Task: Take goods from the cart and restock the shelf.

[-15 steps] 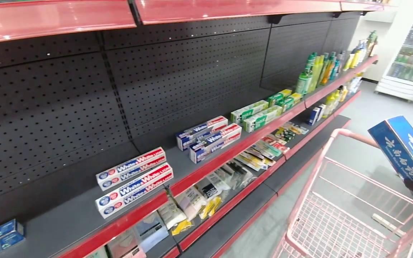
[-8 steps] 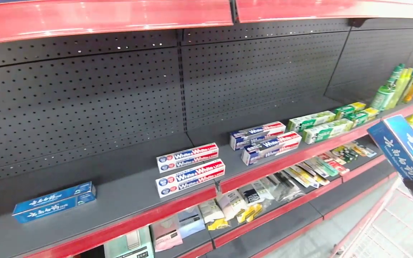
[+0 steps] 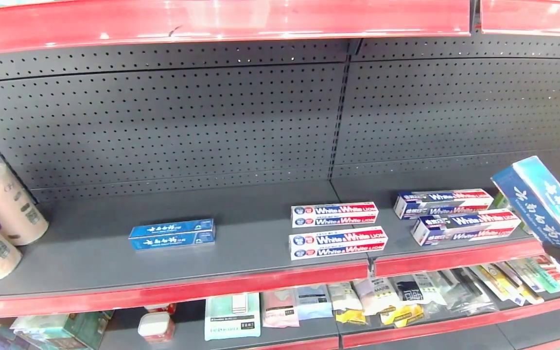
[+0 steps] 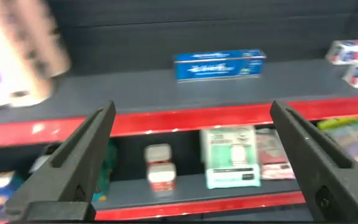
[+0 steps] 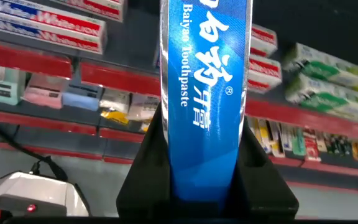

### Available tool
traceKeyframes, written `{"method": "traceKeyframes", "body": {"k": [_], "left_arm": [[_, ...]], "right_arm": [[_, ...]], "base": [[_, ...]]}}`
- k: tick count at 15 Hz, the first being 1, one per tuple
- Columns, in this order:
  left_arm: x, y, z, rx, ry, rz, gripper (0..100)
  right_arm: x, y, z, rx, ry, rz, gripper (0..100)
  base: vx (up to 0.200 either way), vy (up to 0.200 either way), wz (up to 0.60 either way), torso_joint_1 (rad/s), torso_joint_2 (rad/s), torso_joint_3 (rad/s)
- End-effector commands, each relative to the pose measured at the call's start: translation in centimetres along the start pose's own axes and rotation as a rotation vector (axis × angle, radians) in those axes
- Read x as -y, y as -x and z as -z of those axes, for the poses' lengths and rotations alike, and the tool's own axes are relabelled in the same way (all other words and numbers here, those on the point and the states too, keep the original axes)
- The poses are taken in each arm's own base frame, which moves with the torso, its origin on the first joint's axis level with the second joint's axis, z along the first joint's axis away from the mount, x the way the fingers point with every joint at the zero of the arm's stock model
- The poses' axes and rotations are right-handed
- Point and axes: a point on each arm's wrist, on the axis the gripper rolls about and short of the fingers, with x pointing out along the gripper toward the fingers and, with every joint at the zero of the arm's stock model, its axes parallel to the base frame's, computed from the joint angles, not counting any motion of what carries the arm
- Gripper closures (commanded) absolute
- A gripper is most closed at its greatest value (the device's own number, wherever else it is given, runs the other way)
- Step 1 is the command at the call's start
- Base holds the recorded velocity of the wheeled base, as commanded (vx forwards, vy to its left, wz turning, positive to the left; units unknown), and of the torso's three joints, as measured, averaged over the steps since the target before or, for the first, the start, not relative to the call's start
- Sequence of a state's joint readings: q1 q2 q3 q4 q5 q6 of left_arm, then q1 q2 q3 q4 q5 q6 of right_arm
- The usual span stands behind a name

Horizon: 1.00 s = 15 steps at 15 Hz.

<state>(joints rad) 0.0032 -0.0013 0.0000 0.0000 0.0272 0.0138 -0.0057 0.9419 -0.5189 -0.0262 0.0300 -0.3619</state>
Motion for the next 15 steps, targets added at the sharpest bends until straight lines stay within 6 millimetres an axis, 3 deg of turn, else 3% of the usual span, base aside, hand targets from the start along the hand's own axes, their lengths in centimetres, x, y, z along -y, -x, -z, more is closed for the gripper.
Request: {"method": "traceKeyframes", "body": {"k": [1,7,10,13,15], "left_arm": [[0.0,0.0,0.0,-0.001,0.000,0.000,0],[0.0,0.0,0.0,-0.001,0.000,0.000,0],[0.0,0.0,0.0,-0.004,-0.008,0.001,0],[0.0,-0.1,0.0,-0.021,-0.008,0.011,0],[0.0,-0.3,-0.1,-0.036,-0.008,0.030,0]], "right_arm": [[0.0,0.0,0.0,0.003,-0.001,0.004,100],[0.0,0.4,0.1,0.016,0.001,0.007,100],[-0.2,1.2,0.0,0.082,-0.029,-0.031,100],[-0.5,2.0,-0.5,0.220,-0.104,-0.176,100],[-0.3,2.1,-0.8,0.247,-0.123,-0.149,100]], "base": [[0.000,0.000,0.00,0.000,0.00,0.000],[0.000,0.000,0.00,0.000,0.00,0.000],[0.000,0.000,0.00,0.000,0.00,0.000],[0.000,0.000,0.00,0.000,0.00,0.000],[0.000,0.000,0.00,0.000,0.00,0.000]]}}
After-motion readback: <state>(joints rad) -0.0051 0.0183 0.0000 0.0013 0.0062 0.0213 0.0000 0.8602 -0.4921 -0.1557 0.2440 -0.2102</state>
